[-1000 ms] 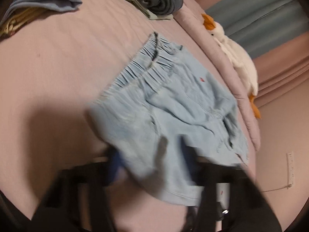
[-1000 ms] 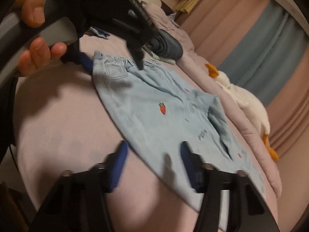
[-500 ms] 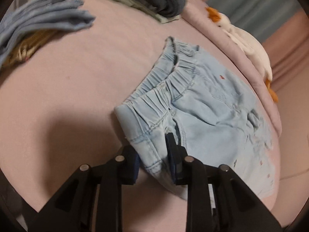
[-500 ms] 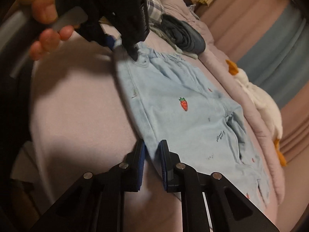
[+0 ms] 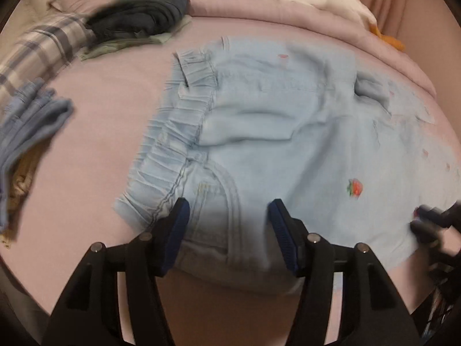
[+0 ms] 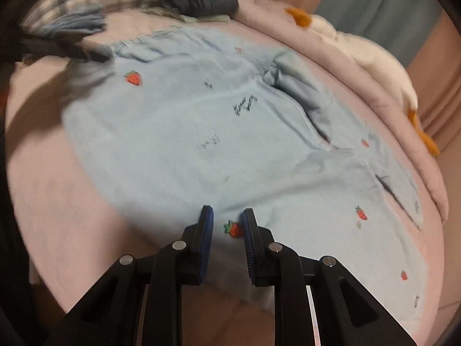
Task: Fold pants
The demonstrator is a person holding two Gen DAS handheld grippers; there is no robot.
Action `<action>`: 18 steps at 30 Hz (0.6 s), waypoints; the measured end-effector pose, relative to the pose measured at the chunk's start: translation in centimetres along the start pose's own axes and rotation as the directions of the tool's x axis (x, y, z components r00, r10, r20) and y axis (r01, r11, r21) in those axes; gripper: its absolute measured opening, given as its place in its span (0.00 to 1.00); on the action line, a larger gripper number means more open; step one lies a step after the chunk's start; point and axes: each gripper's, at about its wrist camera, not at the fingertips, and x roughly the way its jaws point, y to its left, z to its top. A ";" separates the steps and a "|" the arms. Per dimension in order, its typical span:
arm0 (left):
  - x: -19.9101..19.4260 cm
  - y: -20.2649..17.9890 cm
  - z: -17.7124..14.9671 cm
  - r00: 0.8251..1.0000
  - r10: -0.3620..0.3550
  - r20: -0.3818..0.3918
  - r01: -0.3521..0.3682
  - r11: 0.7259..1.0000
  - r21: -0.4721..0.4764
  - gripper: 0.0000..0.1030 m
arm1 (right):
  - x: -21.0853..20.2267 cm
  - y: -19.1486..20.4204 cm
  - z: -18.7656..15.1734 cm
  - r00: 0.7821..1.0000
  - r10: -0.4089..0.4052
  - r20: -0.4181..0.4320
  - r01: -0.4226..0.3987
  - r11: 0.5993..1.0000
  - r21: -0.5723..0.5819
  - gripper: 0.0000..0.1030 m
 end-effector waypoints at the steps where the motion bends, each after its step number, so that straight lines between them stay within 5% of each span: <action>1: -0.6 0.2 -0.2 1.000 -0.013 0.026 0.013 1.000 0.021 0.57 | -0.2 -0.1 -0.8 1.000 0.013 -0.027 -0.013 1.000 -0.013 0.18; 5: -1.8 0.8 1.8 0.996 -0.085 0.010 0.084 0.995 0.055 0.60 | -0.5 -2.4 -0.3 0.988 0.127 -0.090 -0.126 0.992 0.016 0.19; 8: -2.5 1.9 6.4 0.989 -0.108 0.102 0.104 0.994 0.039 0.86 | -1.2 -5.9 2.6 0.991 0.129 -0.016 -0.128 0.991 0.041 0.19; 13: 0.6 3.7 13.7 0.987 -0.027 0.161 0.020 0.999 0.041 0.87 | 2.2 -12.9 10.3 0.995 0.047 0.089 -0.056 0.993 0.101 0.48; 18: 6.0 6.6 16.9 0.994 -0.092 0.050 0.094 0.995 -0.021 0.85 | 9.7 -18.3 17.7 0.994 0.073 0.078 -0.083 0.987 0.137 0.48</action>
